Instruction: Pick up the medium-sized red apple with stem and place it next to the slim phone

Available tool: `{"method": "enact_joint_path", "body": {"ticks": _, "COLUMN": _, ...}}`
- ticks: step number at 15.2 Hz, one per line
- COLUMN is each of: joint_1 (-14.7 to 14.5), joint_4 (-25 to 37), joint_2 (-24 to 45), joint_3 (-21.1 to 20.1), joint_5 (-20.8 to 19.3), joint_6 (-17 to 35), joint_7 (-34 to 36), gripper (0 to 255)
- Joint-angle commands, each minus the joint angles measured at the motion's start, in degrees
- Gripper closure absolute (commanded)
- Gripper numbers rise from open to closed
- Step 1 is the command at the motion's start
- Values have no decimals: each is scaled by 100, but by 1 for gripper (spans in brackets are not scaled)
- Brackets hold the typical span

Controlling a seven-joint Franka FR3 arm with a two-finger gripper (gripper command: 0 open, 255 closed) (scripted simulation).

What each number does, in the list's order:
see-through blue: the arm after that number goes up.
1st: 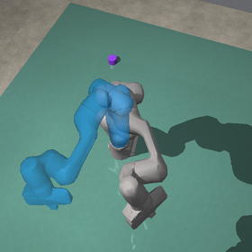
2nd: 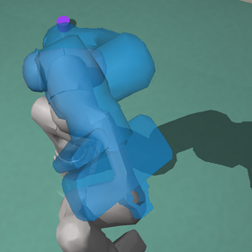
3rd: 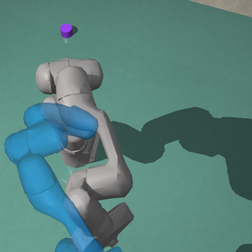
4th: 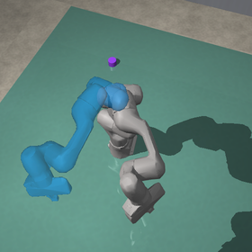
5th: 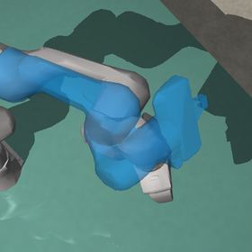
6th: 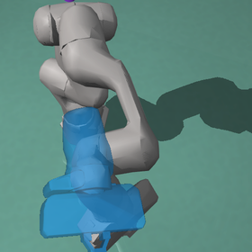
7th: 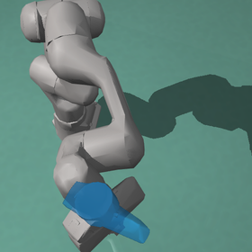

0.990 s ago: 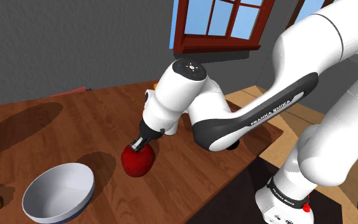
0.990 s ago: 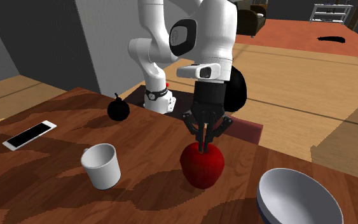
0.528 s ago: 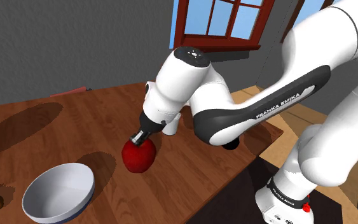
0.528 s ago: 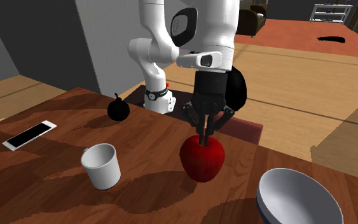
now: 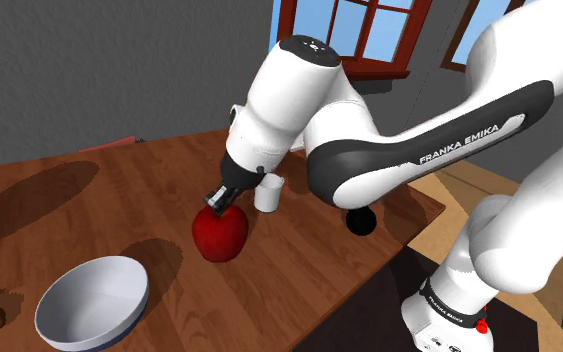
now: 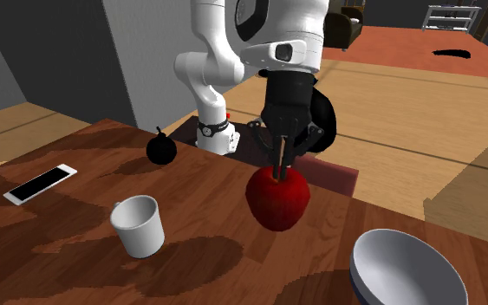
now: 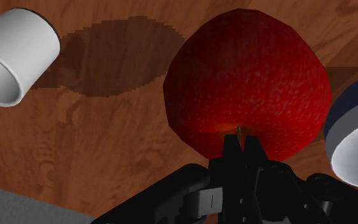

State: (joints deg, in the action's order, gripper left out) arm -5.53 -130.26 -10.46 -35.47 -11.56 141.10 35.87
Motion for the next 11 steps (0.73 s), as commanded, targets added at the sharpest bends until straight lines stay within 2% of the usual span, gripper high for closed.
{"method": "enact_joint_path", "body": {"ticks": 1, "joint_1": -26, "joint_4": 115, "joint_2": -67, "joint_3": 34, "joint_5": 98, "joint_6": -163, "joint_7": -99, "gripper": 255}}
{"method": "enact_joint_path", "body": {"ticks": 11, "joint_1": -113, "joint_4": 649, "joint_2": -331, "joint_3": 180, "joint_5": 423, "joint_6": -896, "joint_7": -452, "gripper": 255}}
